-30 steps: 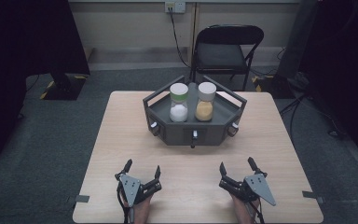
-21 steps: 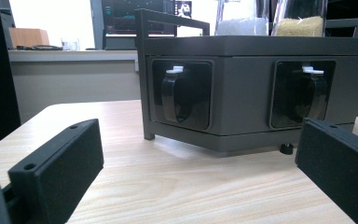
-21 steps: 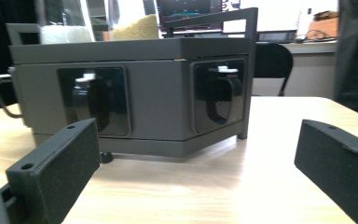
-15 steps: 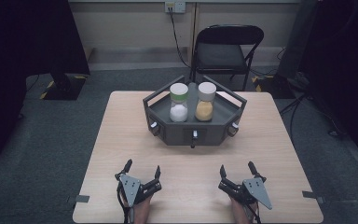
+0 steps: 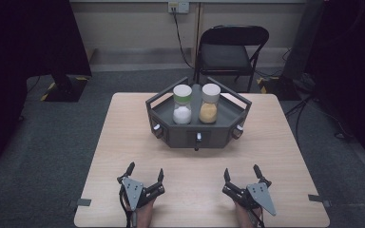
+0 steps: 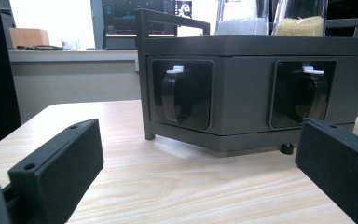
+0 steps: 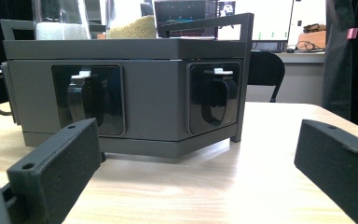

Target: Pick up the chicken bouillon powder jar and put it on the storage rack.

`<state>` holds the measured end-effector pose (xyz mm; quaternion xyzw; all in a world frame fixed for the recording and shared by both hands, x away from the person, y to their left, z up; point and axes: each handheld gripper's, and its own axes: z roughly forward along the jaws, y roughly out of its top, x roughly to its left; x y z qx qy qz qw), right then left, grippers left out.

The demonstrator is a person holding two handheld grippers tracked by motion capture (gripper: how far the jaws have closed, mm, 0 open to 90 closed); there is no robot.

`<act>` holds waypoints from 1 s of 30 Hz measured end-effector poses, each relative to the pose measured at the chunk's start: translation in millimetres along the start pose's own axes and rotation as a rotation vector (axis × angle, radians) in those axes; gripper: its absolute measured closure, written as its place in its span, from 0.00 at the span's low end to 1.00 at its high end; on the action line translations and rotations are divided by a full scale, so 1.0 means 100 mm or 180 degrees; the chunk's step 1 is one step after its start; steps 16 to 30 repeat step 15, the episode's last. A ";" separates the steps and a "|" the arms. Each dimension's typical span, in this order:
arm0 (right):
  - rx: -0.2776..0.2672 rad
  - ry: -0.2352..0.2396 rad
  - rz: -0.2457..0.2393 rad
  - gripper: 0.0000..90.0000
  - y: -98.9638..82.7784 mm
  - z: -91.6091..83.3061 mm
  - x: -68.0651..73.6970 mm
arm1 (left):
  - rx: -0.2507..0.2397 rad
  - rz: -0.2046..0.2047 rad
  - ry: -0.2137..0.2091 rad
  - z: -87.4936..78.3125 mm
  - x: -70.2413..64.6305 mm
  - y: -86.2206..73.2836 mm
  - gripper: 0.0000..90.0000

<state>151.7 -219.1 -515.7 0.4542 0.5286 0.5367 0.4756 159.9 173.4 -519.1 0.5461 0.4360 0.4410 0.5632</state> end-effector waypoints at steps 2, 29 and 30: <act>0.0005 0.0016 -0.0007 0.00 0.00 0.00 -0.01 | 0.0000 0.0000 0.0000 0.00 0.00 0.00 0.00; 0.0007 0.0016 -0.0004 0.00 0.00 0.00 -0.01 | 0.0002 -0.0002 -0.0004 0.00 0.00 0.00 0.00; 0.0007 0.0016 -0.0004 0.00 0.00 0.00 -0.01 | 0.0002 -0.0002 -0.0004 0.00 0.00 0.00 0.00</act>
